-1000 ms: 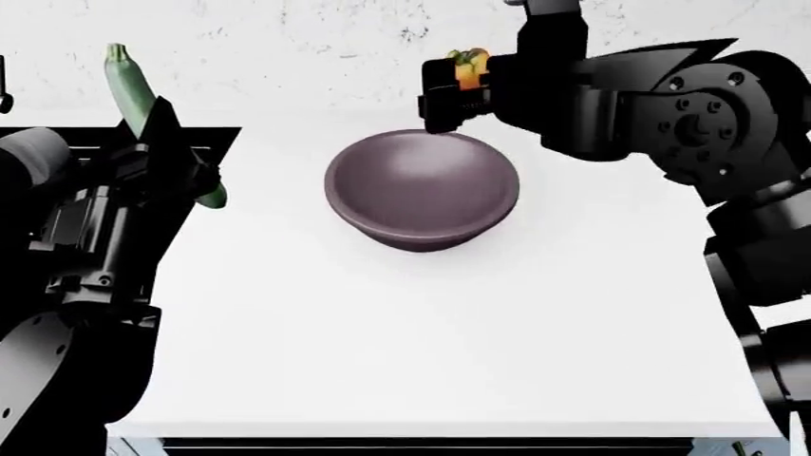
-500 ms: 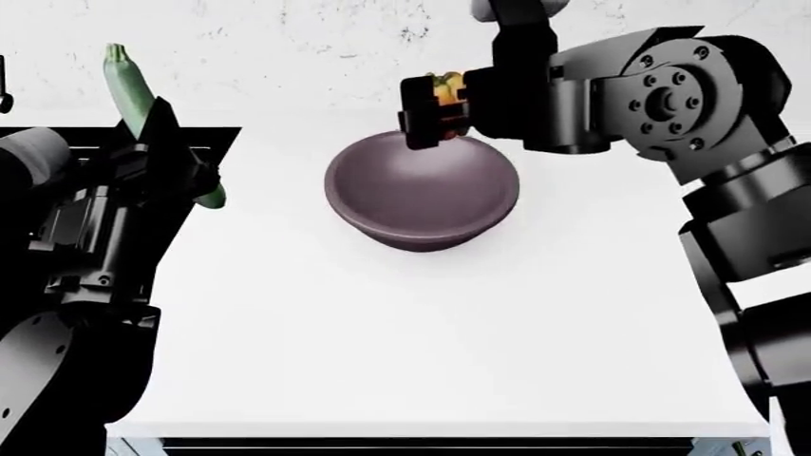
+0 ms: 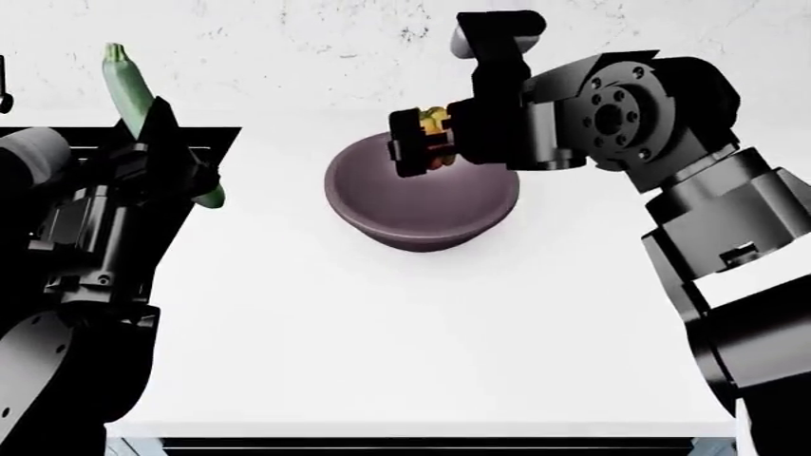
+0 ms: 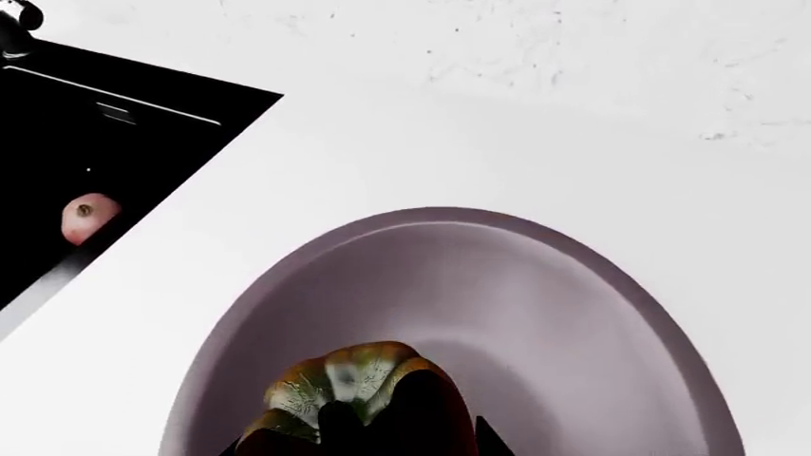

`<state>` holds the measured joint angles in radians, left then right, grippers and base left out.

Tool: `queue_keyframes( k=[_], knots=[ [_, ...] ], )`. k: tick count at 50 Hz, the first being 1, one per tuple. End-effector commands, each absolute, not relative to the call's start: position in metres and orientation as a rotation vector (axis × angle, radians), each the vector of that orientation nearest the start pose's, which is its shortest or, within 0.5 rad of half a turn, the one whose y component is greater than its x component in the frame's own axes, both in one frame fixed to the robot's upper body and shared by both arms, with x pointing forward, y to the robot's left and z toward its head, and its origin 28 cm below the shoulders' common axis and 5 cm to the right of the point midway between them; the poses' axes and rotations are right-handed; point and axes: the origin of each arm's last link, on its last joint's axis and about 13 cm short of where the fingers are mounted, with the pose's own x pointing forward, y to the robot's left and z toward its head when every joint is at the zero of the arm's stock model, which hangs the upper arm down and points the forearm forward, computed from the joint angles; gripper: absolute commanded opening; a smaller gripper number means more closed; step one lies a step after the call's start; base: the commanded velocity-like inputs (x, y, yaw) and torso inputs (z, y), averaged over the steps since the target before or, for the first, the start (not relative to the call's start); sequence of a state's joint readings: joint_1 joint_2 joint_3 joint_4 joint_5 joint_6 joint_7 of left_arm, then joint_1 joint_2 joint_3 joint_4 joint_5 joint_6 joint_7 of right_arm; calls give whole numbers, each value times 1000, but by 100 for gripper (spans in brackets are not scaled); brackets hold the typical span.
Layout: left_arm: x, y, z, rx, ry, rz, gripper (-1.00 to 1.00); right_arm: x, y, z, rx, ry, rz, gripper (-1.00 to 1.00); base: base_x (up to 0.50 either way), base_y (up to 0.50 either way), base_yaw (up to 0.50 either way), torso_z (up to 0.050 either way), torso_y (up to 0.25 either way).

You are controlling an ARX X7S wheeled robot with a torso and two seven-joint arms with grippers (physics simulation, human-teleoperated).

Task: Pick the bell peppers and zucchinis from the sink and place them in one bowl. Place the pomegranate in the other bowl. Then turn off the sink faucet.

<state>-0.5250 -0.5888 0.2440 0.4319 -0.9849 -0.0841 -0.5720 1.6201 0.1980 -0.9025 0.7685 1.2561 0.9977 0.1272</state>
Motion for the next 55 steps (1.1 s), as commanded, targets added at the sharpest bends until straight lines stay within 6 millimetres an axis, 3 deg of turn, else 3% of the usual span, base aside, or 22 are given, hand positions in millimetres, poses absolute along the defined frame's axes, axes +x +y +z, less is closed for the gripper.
queue_keyframes(
  k=[1, 48, 49, 55],
  knots=[
    [255, 241, 220, -425, -457, -45, -100, 388, -58, 299, -44, 531, 490, -100, 0, 0, 0, 0, 0],
    [255, 241, 220, -423, -462, -40, -100, 392, -53, 282, -68, 601, 536, -100, 0, 0, 0, 0, 0],
    [255, 241, 220, -423, -462, -40, -100, 391, -53, 282, -70, 599, 535, 100, 0, 0, 0, 0, 0],
    [255, 241, 220, -423, -463, -40, -100, 390, -53, 283, -73, 593, 538, 100, 0, 0, 0, 0, 0]
  ],
)
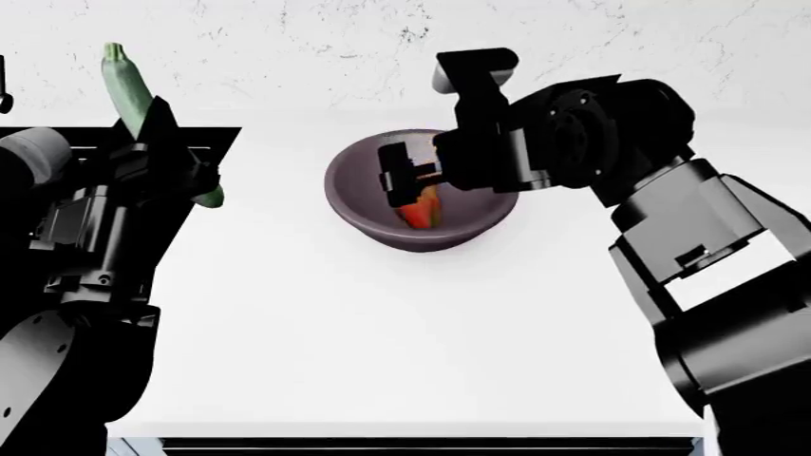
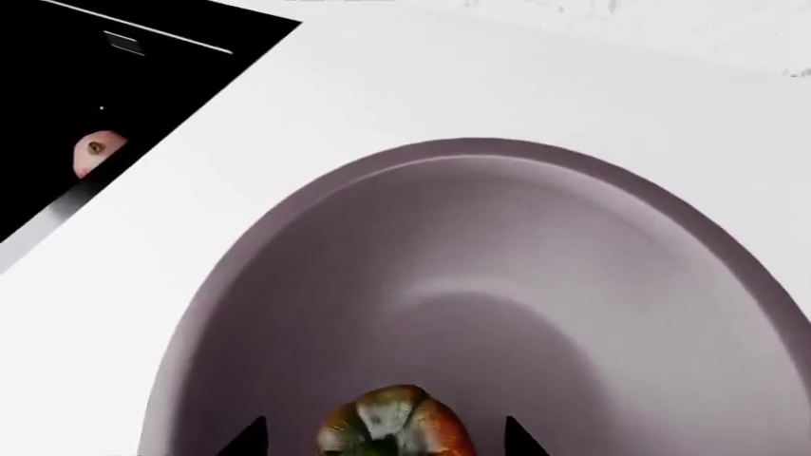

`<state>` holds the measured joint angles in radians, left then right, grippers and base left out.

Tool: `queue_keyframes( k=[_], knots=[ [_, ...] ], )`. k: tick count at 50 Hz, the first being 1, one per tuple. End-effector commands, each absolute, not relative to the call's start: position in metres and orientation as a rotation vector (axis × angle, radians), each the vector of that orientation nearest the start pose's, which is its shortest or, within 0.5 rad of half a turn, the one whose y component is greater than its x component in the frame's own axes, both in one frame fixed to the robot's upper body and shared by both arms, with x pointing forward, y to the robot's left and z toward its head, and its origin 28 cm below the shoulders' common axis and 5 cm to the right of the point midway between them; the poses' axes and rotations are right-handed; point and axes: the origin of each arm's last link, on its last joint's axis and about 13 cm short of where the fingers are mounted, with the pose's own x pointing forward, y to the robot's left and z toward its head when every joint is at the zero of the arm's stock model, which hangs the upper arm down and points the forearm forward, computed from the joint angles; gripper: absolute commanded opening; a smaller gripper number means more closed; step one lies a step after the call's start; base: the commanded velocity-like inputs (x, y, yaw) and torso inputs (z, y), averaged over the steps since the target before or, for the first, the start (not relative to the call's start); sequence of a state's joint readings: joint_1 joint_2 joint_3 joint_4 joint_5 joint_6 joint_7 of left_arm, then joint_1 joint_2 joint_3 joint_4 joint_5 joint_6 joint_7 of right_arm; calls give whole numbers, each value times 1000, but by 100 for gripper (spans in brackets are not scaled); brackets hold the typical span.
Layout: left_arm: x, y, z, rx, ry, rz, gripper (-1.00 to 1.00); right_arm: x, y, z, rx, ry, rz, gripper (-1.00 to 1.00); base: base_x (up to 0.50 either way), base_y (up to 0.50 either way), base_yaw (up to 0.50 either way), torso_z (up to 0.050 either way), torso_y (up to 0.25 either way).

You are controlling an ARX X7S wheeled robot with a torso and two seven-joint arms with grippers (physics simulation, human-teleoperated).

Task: Pick the bell peppers and zucchinis from the sink and place them in one bowl. Place the pomegranate in the other bowl. Then turn off the sink faucet.

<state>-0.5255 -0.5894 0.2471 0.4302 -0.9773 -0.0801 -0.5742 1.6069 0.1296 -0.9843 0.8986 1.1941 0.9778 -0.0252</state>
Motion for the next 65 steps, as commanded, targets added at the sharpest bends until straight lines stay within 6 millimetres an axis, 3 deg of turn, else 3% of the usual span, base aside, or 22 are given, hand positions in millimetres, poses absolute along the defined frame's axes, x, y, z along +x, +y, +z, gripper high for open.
queue_keyframes(
  k=[1, 19, 28, 32, 41, 48, 55, 65],
  knots=[
    [255, 241, 221, -424, -463, -39, -100, 390, -53, 283, -73, 593, 538, 100, 0, 0, 0, 0, 0],
    [257, 240, 219, -422, -452, -38, -100, 386, -58, 288, -58, 545, 527, 100, 0, 0, 0, 0, 1],
    [261, 238, 218, -404, -422, -32, -100, 364, -70, 306, -59, 346, 450, 100, 0, 0, 0, 0, 0],
    [265, 237, 223, -383, -394, -27, -100, 343, -77, 311, -59, 225, 442, 100, 0, 0, 0, 0, 0],
    [274, 232, 248, -310, -393, -41, -100, 286, -96, 292, 13, 31, 427, 100, 0, 0, 0, 0, 0],
    [284, 222, 282, -283, -376, -104, -100, 250, -104, 257, 59, -97, 445, 100, 0, 0, 0, 0, 0],
    [299, 204, 296, -230, -254, -224, -100, 232, -112, 233, 103, -177, 451, 100, 0, 0, 0, 0, 0],
    [328, 178, 307, -101, -99, -309, -100, 219, -115, 234, 90, -250, 437, 100, 0, 0, 0, 0, 0]
  ],
)
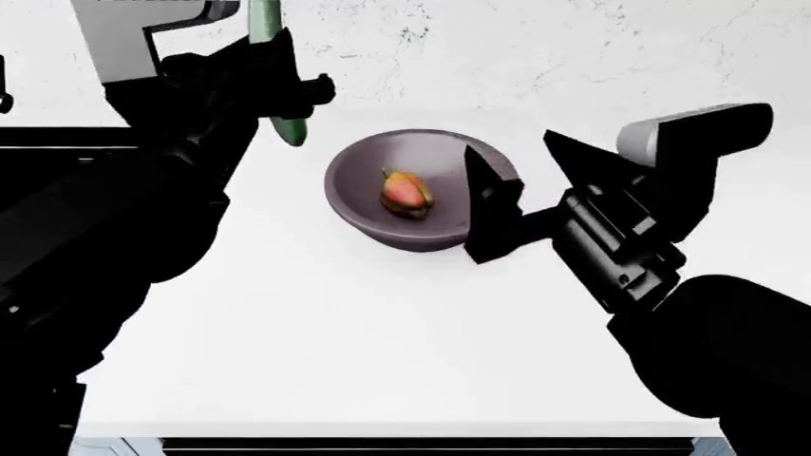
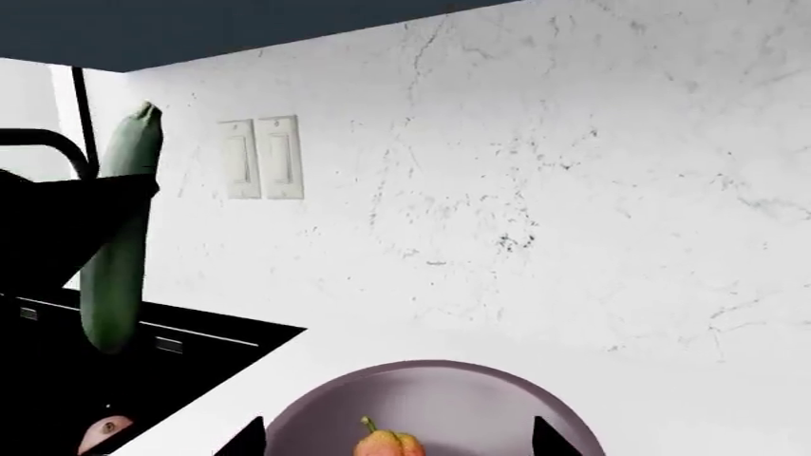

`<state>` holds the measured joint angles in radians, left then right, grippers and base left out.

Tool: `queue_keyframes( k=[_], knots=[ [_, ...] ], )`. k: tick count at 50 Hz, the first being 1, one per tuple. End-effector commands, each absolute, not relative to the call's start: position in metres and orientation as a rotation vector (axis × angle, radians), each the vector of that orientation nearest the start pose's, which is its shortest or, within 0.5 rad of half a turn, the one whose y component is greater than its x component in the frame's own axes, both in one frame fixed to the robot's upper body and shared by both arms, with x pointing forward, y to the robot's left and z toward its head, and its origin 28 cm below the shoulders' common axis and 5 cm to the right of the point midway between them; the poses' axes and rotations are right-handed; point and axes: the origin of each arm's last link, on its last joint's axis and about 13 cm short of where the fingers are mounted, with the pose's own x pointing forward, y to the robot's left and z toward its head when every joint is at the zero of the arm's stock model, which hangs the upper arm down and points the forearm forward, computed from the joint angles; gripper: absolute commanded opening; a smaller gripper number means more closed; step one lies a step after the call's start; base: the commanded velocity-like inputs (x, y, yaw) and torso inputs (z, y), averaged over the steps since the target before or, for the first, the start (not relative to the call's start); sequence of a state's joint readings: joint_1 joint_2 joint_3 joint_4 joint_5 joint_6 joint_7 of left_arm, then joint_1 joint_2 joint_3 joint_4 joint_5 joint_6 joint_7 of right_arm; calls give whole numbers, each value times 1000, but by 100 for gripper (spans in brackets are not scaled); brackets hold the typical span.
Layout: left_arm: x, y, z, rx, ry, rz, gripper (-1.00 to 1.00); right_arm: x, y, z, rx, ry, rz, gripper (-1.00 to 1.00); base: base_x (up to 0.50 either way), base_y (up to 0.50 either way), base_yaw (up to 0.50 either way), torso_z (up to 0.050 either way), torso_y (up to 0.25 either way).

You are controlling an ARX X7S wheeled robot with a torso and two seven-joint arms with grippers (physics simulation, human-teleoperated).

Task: Pick the bell peppers and zucchinis from the sink and place them in one bowl. Place the pomegranate in the other bowl. Then turn off the sink faucet.

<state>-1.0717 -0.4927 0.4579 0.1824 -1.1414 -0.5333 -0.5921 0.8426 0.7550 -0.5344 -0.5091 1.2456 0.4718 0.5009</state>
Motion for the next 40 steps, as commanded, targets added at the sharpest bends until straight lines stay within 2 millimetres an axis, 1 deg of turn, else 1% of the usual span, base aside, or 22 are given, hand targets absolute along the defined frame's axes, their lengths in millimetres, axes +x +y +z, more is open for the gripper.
queue_keyframes(
  k=[1, 8, 14, 19, 23, 26, 31, 40],
  knots=[
    [330, 176, 308, -92, -93, -312, -100, 219, -116, 234, 89, -252, 437, 100, 0, 0, 0, 0, 0],
    [337, 164, 317, -27, -66, -387, -100, 212, -119, 236, 100, -291, 450, 100, 0, 0, 0, 0, 0],
    [344, 152, 323, 11, 18, -443, -100, 208, -121, 237, 108, -312, 456, 100, 0, 0, 0, 0, 2],
    [349, 139, 319, 63, 57, -464, -100, 207, -121, 237, 110, -317, 465, 100, 0, 0, 0, 0, 0],
    [350, 132, 311, 102, 76, -472, -100, 204, -124, 237, 124, -333, 472, 100, 0, 0, 0, 0, 0],
    [350, 130, 307, 126, 90, -474, -100, 201, -125, 237, 127, -343, 471, 100, 0, 0, 0, 0, 0],
    [353, 127, 306, 135, 100, -475, -100, 197, -127, 238, 127, -356, 468, 100, 0, 0, 1, 2, 0],
    [361, 124, 301, 148, 114, -458, -100, 198, -126, 238, 124, -356, 476, 100, 0, 0, 0, 0, 0]
  ],
)
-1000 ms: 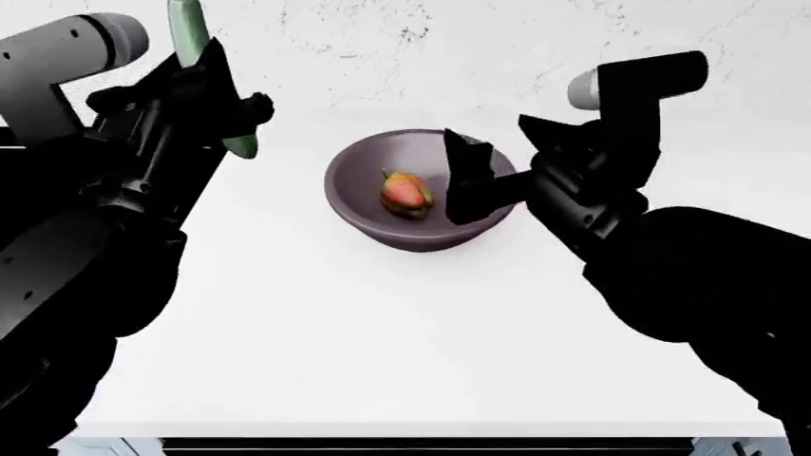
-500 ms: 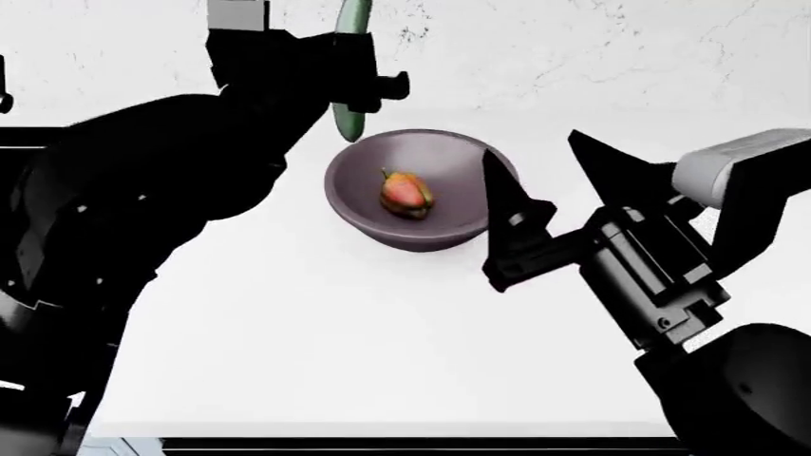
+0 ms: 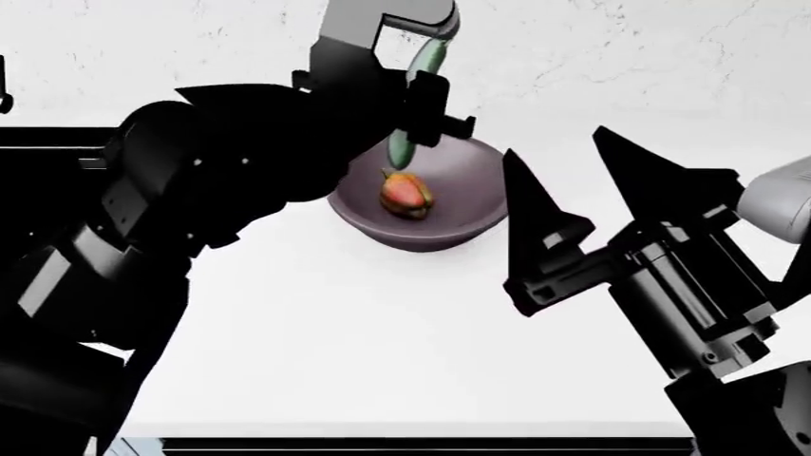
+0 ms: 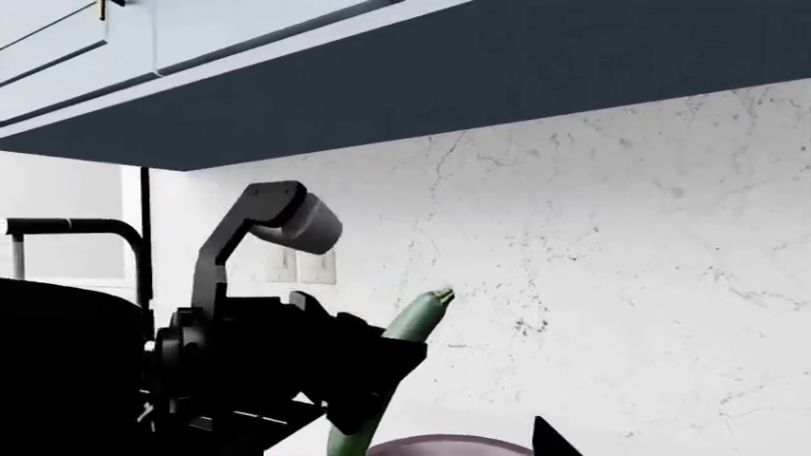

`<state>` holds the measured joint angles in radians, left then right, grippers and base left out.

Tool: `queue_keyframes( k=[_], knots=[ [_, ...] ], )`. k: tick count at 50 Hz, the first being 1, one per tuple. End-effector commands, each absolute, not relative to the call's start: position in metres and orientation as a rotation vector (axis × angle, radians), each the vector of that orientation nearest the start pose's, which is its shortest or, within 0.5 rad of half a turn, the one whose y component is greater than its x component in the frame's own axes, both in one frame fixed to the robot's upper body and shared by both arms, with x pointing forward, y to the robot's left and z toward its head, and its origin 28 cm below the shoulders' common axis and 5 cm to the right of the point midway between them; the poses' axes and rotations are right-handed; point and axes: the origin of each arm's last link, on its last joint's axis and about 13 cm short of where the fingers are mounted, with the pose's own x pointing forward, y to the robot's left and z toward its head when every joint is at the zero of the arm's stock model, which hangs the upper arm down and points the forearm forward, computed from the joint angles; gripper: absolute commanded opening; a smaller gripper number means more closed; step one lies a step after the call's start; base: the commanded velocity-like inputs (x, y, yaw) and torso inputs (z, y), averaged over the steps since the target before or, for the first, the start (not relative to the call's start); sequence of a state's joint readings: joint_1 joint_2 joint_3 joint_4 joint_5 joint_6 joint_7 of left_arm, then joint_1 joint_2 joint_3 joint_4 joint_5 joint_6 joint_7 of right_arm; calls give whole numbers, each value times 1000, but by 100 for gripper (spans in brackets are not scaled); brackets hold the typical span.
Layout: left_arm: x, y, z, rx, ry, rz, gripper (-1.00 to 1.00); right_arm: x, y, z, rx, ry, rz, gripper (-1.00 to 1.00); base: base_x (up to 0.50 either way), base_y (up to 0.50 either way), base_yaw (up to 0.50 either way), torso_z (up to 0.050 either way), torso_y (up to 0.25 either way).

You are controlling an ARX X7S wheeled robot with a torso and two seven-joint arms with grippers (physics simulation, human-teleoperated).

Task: Pick the bell peppers and zucchinis from the sink and place them in one bowl. Place the pomegranate in the other bowl. Then turn off the sink faucet.

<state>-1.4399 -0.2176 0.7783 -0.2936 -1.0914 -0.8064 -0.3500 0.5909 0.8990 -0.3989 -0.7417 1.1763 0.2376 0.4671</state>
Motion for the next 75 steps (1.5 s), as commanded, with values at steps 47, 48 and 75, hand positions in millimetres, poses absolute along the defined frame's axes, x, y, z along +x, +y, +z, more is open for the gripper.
queue_keyframes(
  k=[47, 48, 75],
  knots=[
    [380, 114, 257, 198, 220, -434, -100, 199, -126, 238, 134, -353, 492, 100, 0, 0, 0, 0, 0],
    [381, 114, 256, 199, 222, -433, -100, 199, -126, 238, 134, -353, 492, 100, 0, 0, 0, 0, 0],
    [381, 113, 249, 210, 216, -430, 100, 199, -126, 237, 133, -349, 499, 100, 0, 0, 0, 0, 0]
  ],
)
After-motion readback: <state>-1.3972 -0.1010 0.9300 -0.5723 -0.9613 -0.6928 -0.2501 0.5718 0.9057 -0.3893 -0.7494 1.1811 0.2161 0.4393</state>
